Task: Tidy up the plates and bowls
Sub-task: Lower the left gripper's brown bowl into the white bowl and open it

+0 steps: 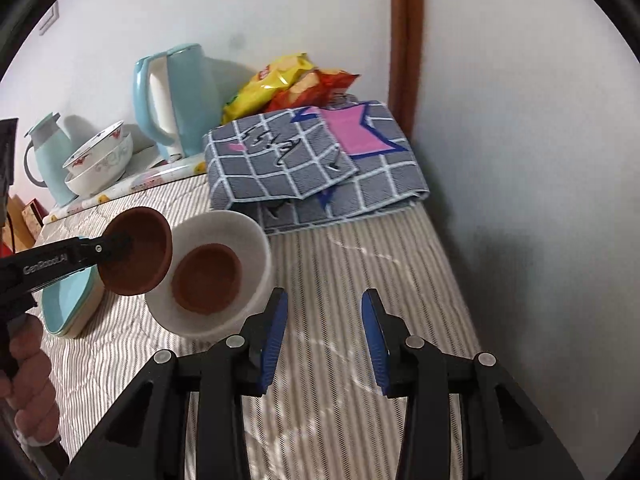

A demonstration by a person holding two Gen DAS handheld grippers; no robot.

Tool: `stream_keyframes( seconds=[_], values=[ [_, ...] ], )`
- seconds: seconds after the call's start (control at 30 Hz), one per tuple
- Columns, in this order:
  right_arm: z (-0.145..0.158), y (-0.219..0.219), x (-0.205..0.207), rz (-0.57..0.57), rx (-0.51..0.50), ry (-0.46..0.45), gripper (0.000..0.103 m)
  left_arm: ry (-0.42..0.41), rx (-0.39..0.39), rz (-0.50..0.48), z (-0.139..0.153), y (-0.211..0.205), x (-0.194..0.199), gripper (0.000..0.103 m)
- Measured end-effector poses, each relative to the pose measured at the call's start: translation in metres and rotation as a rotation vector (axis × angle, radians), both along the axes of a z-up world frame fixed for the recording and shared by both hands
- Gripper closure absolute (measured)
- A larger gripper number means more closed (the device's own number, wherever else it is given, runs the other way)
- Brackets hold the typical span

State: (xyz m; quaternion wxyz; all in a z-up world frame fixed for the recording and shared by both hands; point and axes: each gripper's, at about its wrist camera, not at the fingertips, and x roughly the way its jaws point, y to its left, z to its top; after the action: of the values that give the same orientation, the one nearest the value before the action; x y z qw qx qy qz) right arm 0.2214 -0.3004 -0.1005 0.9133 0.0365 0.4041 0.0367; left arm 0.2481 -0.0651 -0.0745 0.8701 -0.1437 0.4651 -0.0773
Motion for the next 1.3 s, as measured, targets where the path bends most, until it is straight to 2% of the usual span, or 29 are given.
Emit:
stream_keyframes(
  seconds=[0.23,0.6,1.1,1.3],
  values=[
    [-0.003,-0.023,-0.012,-0.026,0.045,-0.004,0.065,0.029,0.010,-0.010,-0.012,-0.016,0.009,0.094],
    [-0.016,-0.032,-0.009,-0.025,0.074,0.018,0.065,0.069,0.031,-0.012,-0.033,-0.029,0.022,0.094],
    [-0.017,-0.025,-0.007,-0.010,0.065,0.026,0.064,0.085,-0.026,-0.031,-0.040,-0.027,0.026,0.093],
    [-0.014,-0.020,-0.010,0.001,0.062,0.017,0.059,0.102,-0.035,-0.056,-0.039,-0.029,0.025,0.089]
  ],
)
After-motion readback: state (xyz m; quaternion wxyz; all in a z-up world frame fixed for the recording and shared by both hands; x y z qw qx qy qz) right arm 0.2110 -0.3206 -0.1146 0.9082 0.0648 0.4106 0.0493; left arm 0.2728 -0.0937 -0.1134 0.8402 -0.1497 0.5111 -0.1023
